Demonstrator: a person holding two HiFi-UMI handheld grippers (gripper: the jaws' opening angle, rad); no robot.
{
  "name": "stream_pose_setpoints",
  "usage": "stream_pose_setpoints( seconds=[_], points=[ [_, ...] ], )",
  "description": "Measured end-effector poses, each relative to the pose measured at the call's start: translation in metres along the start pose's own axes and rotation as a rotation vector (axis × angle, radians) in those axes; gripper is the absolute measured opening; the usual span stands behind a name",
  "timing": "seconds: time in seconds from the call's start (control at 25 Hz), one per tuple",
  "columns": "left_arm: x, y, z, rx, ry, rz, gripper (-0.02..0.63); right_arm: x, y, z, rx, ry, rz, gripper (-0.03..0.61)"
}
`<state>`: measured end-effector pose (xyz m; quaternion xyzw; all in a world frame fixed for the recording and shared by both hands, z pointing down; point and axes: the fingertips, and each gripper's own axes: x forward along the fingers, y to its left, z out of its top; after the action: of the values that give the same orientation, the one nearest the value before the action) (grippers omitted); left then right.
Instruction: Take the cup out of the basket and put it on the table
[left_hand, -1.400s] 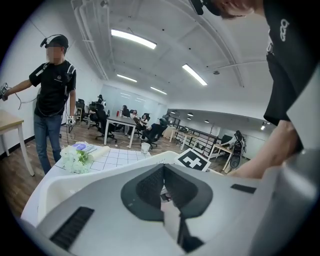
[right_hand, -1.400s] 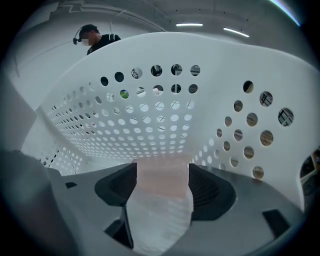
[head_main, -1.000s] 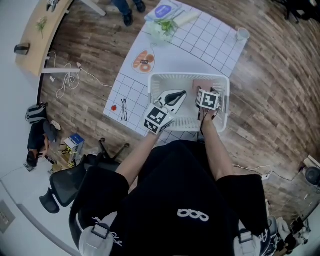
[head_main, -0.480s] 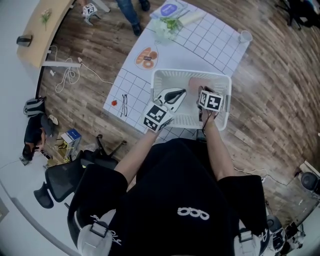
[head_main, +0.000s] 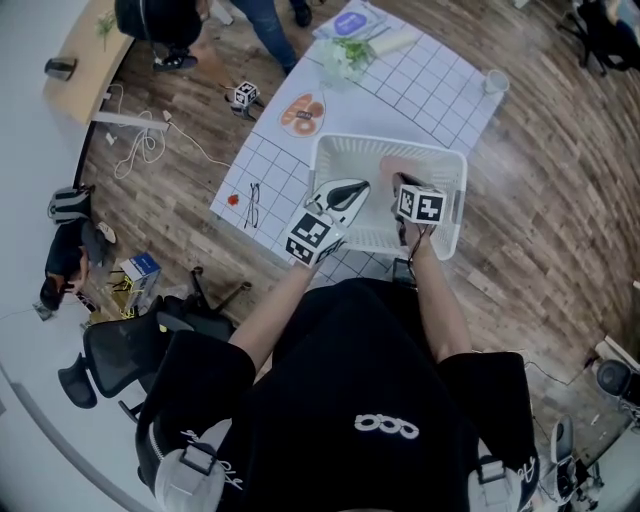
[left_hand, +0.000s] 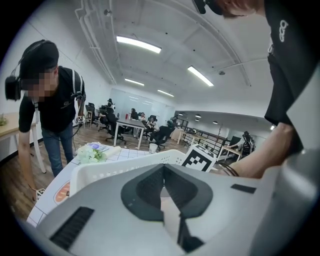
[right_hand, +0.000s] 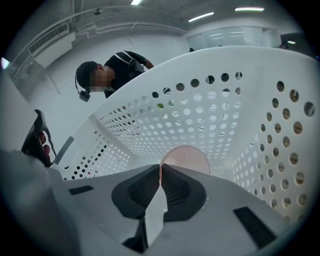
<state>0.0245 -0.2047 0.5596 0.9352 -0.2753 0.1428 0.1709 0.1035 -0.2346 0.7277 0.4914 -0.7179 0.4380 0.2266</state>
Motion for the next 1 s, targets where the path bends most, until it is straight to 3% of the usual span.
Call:
stream_pose_setpoints(
  seconds=[0.2,0.44,0.72,1.0],
  points=[
    [-0.015,-0.005,0.0,0.006,-0.02,0.027,0.009,-0.011,0.015,0.008,-0.048,-0.019,0.042,0.031],
    [-0.036,-0.013,0.009,0.015,-0.067,0.061,0.009,-0.058,0.04,0.032,-0.108,-0.111,0.093,0.031],
    [-0.066,-0.024,0.028,0.046,-0.129,0.107,0.009,-0.149,0.072,0.058,-0.251,-0.262,0.149,0.031],
    [-0.094,-0.044,0.048,0.089,-0.185,0.129,0.009,-0.238,0.094,0.057,-0.364,-0.381,0.16,0.031]
  ],
)
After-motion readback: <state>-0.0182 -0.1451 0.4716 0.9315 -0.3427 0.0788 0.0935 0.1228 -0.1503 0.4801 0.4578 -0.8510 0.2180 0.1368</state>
